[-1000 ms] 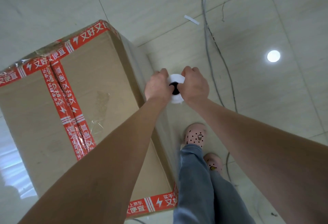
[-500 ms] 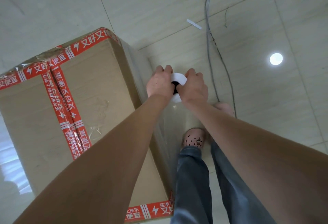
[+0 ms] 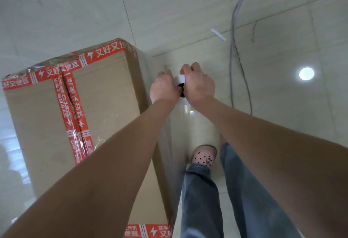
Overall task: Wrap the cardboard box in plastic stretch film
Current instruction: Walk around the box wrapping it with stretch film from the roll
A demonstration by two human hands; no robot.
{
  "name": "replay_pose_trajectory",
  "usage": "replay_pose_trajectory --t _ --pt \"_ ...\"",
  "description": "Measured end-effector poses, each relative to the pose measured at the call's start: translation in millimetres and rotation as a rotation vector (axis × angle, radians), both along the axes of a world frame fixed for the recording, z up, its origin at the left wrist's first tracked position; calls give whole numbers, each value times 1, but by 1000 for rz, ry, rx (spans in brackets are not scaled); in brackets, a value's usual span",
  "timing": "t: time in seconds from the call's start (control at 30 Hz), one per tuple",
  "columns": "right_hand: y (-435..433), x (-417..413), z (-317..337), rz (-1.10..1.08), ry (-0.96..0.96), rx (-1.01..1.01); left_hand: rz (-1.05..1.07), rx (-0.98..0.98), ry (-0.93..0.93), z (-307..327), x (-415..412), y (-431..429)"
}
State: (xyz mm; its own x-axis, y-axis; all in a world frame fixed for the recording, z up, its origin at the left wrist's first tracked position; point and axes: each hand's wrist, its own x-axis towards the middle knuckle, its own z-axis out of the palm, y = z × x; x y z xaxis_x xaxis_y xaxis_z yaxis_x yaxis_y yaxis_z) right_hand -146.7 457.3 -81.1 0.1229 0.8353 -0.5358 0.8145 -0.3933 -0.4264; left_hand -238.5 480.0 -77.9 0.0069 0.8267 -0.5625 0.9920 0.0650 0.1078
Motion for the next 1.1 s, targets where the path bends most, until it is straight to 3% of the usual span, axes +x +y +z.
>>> replay_pose_trajectory --t 0.1,0.2,0.37,0.5,0.57,0.63,0.73,0.87,1.1 --pt "-6 -9 -6 -204 47 -55 35 6 27 0 -5 9" --pt "-9 -6 -11 -462 183 -193 -58 5 8 -2 1 16" --pt "12 2 -13 -262 91 -60 -262 -20 -58 -6 12 29" --pt "31 8 -12 -73 66 39 -185 13 -26 -5 13 41" --pt "33 7 -13 -109 64 43 -64 24 -31 -7 12 43" --pt "31 8 -15 -281 98 -36 48 26 -36 -10 12 44" --pt "31 16 -18 -500 200 -192 61 14 -43 -12 18 48" --pt "45 22 -19 -478 241 -157 -90 -23 -75 -13 29 66" --pt "84 26 -14 -185 130 -59 -30 -5 -39 -11 21 96"
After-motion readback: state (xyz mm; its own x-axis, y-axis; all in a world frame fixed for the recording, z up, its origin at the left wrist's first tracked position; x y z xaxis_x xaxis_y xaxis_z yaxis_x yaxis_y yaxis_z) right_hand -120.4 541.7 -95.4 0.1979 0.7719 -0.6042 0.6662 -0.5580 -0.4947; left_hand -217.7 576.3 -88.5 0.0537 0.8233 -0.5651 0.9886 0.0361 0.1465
